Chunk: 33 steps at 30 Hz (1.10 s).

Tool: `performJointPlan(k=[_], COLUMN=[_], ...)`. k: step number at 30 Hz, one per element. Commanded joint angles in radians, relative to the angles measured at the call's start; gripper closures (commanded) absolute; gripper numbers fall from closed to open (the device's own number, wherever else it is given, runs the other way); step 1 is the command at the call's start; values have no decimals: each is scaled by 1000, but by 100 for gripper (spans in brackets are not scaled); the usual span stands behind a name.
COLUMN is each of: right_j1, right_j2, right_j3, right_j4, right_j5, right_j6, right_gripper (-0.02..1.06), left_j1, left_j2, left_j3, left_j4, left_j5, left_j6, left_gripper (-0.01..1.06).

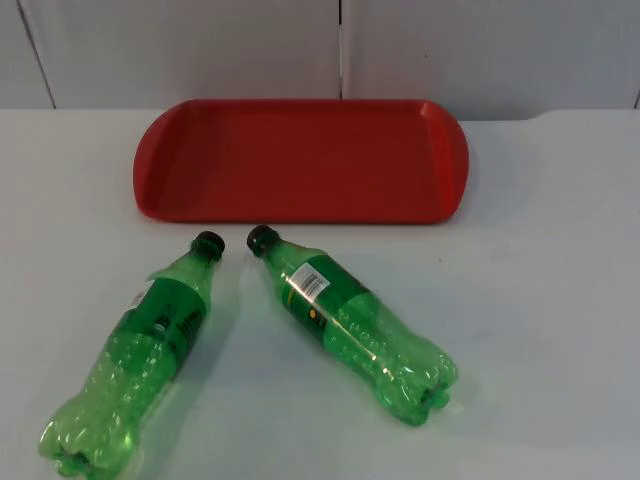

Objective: Place the bottle upright on the tray.

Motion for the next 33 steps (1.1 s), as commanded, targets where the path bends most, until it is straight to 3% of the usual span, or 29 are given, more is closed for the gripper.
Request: performJointPlan(k=[1, 18, 27, 33], right_j1=[-6, -6, -6, -6], right_j2=[-4, -4, -4, -4], right_j3=[5, 5, 5, 5], right_j4=[-3, -3, -3, -3], right_j5=[0, 0, 0, 0], right_j6=[-2, -2, -2, -2], right_gripper=[-1, -1, -1, -1], left_j1=[2, 2, 2, 2], left_j2=[-5, 83, 384, 511], left_j3=[4, -21, -101, -129], left_j4=[12, 10, 4, 0], left_j5=[-1, -22, -241, -338], left_j6=[-17, -21, -21, -14], left_gripper=[0, 0, 0, 0])
